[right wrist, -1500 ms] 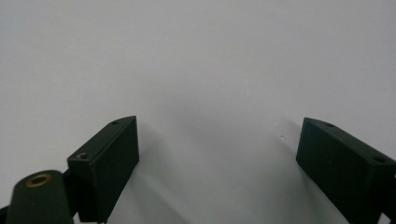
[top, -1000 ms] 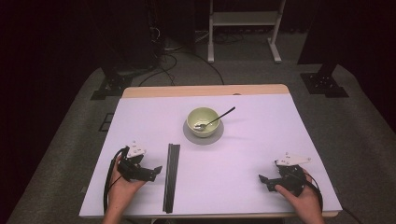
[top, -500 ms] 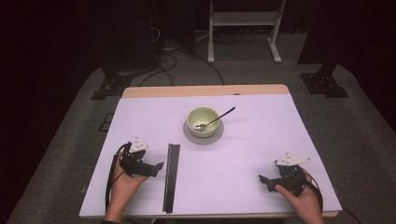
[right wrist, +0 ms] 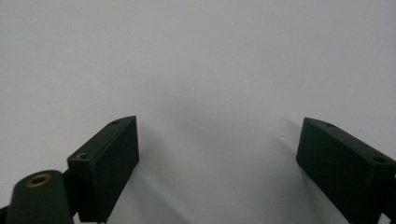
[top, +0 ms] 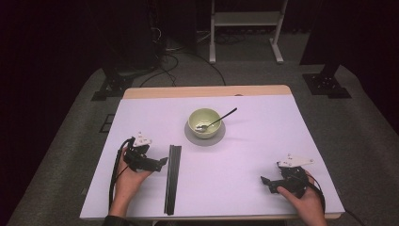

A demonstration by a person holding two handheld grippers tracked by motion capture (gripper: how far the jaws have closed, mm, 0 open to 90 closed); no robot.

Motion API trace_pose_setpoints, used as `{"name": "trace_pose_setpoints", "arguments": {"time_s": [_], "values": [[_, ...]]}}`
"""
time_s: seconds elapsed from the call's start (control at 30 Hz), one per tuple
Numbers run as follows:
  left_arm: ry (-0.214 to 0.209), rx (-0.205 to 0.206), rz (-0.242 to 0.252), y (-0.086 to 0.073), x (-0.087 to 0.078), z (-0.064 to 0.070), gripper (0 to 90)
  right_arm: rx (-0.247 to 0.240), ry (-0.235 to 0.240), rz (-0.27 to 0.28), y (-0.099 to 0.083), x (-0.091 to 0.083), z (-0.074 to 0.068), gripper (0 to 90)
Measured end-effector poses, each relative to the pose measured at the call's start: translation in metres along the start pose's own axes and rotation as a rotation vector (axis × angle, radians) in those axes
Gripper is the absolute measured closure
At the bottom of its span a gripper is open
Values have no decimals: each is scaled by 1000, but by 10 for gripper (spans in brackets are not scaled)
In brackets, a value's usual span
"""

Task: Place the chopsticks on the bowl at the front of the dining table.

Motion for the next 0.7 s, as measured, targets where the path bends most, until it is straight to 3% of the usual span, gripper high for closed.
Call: {"name": "trace_pose_setpoints", "arguments": {"time_s": [0.17,0.4,0.7], "values": [[-8,-16,16,6,5,-3,0,0,0,0,0,0,0,114],[7,3,0,15,14,-6,0,0,-1,0,0,0,0,114],[11,-3,-15,17,22,-12,0,0,0,0,0,0,0,114]]}}
Point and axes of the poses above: each handheld gripper's, and its own axes: x roughly forward along the jaws, y roughly out of its top, z roughly to its right, the point moved 6 cm from there along x, roughly forward along the jaws, and after that the axes turned 6 degrees about x, right-handed, at the moved point
